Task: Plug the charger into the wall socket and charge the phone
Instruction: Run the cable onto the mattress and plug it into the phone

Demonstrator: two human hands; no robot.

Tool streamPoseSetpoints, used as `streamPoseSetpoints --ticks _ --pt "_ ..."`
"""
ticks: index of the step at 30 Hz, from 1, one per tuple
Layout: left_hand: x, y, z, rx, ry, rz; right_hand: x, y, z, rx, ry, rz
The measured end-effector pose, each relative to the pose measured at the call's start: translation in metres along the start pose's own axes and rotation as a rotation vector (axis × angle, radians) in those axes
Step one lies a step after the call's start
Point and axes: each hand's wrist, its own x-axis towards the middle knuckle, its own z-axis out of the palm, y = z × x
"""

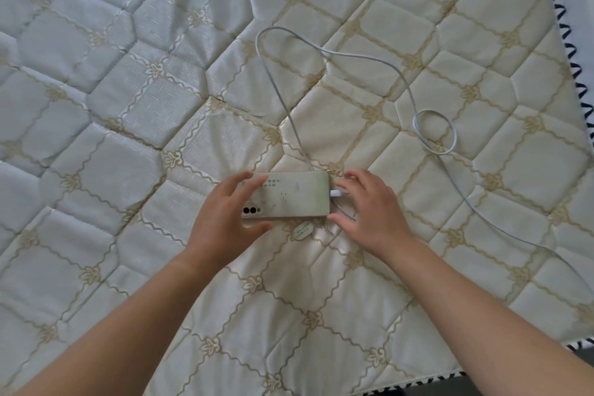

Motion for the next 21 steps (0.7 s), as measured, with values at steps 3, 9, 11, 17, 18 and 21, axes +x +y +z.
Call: streamPoseSetpoints --ticks 3,9,11,17,18,21 --pt "-0.003 -0.007 -0.001 -0.034 0.002 -0.033 0.009 -0.011 0.007 -0.019 -0.069 -0.046" --pt "-0.002 -0.01 -0.002 -0.138 0.063 -0.1 0.019 -0.022 0.013 0.021 -0.086 -0.067" --pt "-0.002 -0.007 -0.007 -0.156 0.084 -0.113 0.019 -0.021 0.007 0.08 -0.085 -0.078" --pt "0.01 0.012 -0.021 -0.172 0.07 -0.069 0.009 -0.014 -0.02 0.324 -0.088 0.111" --pt "0.013 0.016 -0.023 -0.173 0.077 -0.062 0.009 -0.011 -0.024 0.376 -0.082 0.166" --pt "0.021 0.022 -0.025 -0.163 0.079 -0.064 0.012 -0.002 -0.031 0.518 -0.021 0.272"
